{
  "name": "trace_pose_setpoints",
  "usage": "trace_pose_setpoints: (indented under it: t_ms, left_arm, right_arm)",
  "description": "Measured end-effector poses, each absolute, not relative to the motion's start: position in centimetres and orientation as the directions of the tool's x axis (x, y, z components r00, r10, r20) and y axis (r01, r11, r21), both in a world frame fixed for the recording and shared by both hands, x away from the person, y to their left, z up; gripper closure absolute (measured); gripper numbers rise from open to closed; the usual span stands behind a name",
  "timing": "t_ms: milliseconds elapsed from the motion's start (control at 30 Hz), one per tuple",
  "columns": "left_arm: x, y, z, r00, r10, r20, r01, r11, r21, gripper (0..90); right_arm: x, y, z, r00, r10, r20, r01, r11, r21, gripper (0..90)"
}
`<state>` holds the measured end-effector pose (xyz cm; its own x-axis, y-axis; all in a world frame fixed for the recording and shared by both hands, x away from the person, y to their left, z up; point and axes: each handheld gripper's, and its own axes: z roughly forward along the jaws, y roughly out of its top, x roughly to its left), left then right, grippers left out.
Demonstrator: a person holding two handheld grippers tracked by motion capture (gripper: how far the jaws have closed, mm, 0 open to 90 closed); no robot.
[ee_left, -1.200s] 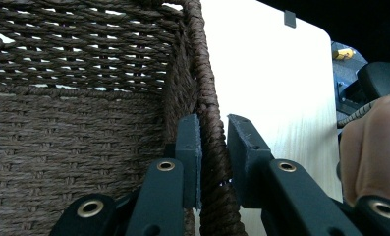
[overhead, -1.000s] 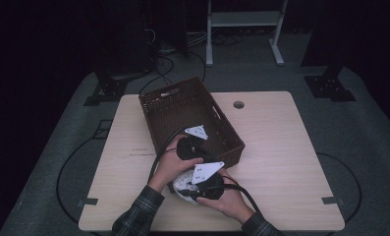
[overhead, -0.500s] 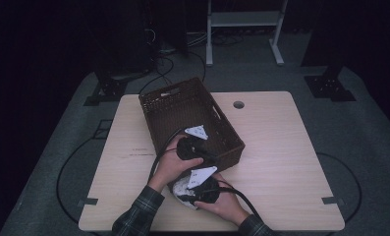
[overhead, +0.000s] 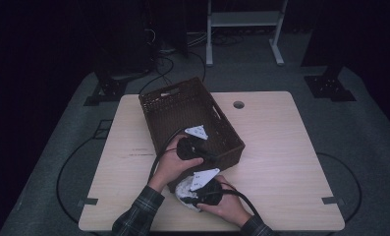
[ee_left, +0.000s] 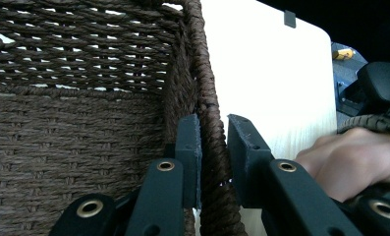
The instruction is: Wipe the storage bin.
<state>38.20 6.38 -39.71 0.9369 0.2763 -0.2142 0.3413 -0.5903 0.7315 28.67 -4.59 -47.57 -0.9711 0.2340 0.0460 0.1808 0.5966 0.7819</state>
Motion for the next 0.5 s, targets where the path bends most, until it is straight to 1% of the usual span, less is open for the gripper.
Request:
trace_pose_setpoints:
  t_ms: [300,500]
  left_arm:
    - [38.2,6.4,-39.7,0.938,0.275,-0.21,0.338,-0.595,0.73,75.3]
    - [38.2,6.4,-39.7,0.937,0.276,-0.213,0.34,-0.59,0.733,75.3]
  right_arm:
    - [27.7,-7.7,-46.1,-0.96,0.274,0.049,0.203,0.566,0.799,71.9]
    - [27.4,-10.2,-45.6,-0.945,0.324,0.032,0.218,0.554,0.803,71.8]
